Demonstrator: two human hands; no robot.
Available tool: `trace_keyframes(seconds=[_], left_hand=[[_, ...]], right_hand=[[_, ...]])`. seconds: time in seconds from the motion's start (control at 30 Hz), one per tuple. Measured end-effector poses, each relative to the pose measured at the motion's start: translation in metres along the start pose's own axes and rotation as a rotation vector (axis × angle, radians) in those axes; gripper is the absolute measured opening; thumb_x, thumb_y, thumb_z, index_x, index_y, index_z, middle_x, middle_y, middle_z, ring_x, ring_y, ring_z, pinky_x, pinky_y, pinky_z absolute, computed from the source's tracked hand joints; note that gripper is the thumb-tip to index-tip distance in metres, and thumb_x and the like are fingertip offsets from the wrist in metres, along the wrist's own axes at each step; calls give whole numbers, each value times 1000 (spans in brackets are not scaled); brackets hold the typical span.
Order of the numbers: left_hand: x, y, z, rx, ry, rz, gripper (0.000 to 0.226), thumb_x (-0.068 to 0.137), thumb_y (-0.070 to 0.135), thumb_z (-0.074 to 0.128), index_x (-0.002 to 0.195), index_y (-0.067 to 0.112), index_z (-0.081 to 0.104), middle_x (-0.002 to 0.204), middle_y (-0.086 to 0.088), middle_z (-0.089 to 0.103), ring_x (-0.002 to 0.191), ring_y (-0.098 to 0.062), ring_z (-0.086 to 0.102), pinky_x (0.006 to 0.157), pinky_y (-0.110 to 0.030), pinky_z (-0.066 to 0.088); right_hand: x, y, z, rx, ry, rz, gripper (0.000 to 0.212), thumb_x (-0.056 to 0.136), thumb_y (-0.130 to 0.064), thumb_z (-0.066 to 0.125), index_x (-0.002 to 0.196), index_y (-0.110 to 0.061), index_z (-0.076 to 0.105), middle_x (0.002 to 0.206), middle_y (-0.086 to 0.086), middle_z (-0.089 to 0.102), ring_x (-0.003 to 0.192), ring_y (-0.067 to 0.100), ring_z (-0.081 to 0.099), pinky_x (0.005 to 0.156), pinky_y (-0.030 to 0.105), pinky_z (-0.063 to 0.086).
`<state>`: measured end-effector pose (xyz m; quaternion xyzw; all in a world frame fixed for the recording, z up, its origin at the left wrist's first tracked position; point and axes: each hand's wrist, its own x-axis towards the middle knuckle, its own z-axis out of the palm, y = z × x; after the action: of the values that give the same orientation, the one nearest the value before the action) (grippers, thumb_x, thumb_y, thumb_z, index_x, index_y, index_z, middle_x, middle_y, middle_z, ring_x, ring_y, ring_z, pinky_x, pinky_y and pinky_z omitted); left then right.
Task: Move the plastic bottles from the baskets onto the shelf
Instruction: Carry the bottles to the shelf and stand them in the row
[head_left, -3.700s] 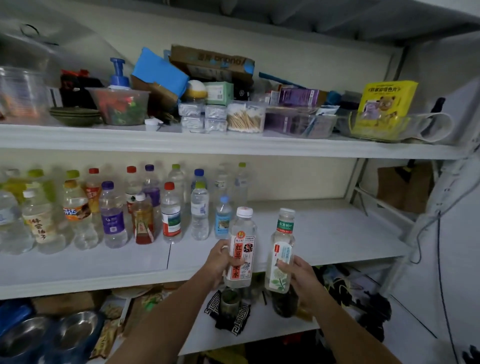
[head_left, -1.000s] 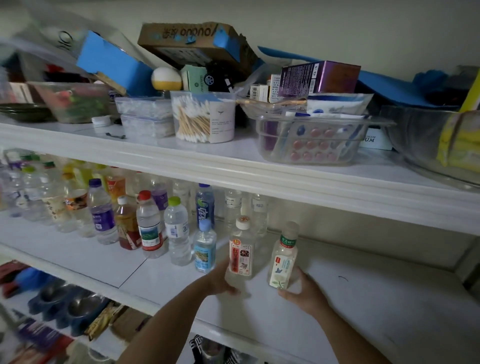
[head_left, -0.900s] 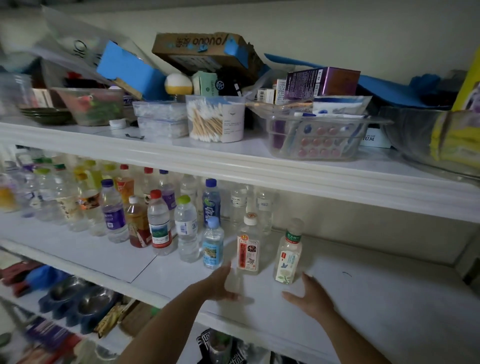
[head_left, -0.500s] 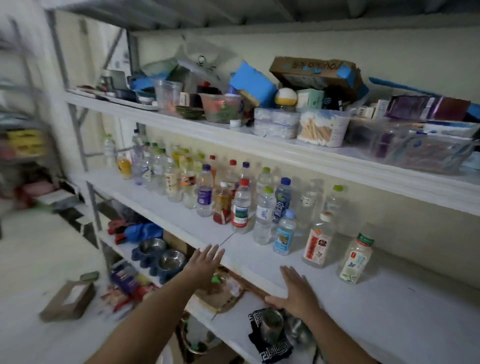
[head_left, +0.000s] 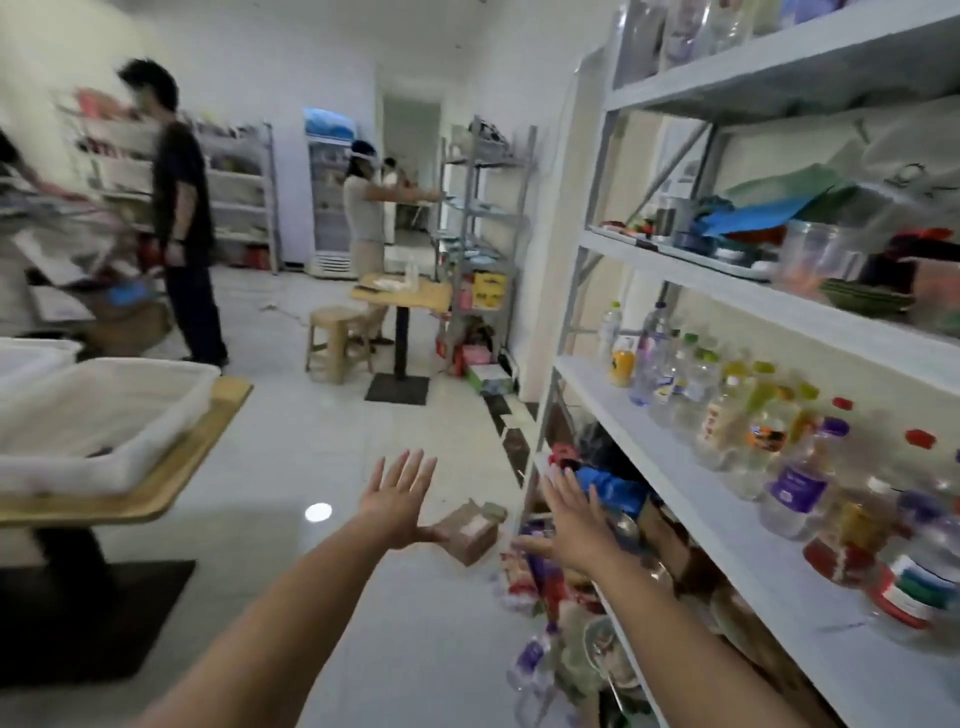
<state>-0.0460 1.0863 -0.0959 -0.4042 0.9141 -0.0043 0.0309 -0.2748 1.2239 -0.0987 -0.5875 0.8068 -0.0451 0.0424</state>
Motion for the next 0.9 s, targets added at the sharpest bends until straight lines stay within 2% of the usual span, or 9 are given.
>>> trace_keyframes(seconds=[0.2, 0.43, 0.73, 0.9], left_hand=[[-46, -114, 10, -5, 13, -321, 108, 83, 75, 42, 152, 17, -17, 160, -5, -20, 147, -24, -20, 117, -48, -14], [-65, -209, 20, -7, -14, -602, 110, 81, 78, 41, 152, 17, -18, 159, -6, -22, 147, -25, -21, 115, -47, -15], [-22, -296, 7, -11, 2, -808, 112, 81, 77, 42, 151, 15, -20, 159, -5, -24, 146, -25, -24, 116, -49, -14], [-8, -325, 25, -28, -69, -891, 113, 81, 79, 39, 150, 15, -22, 158, -8, -26, 145, -26, -24, 117, -49, -17]], right_hand=[[85, -122, 13, 28, -43, -303, 113, 77, -78, 48, 155, -18, -6, 162, 3, -16, 148, 18, -19, 118, 43, -12], [168, -232, 28, 0, -55, -589, 112, 78, -76, 49, 154, -18, -8, 161, 4, -18, 148, 20, -19, 117, 45, -12], [291, -319, 27, -46, -53, -781, 115, 76, -81, 45, 153, -17, -12, 161, 5, -20, 147, 21, -21, 117, 47, -14], [339, -359, 41, -65, -84, -850, 115, 75, -81, 44, 154, -17, -10, 161, 6, -19, 147, 22, -21, 117, 47, -14]])
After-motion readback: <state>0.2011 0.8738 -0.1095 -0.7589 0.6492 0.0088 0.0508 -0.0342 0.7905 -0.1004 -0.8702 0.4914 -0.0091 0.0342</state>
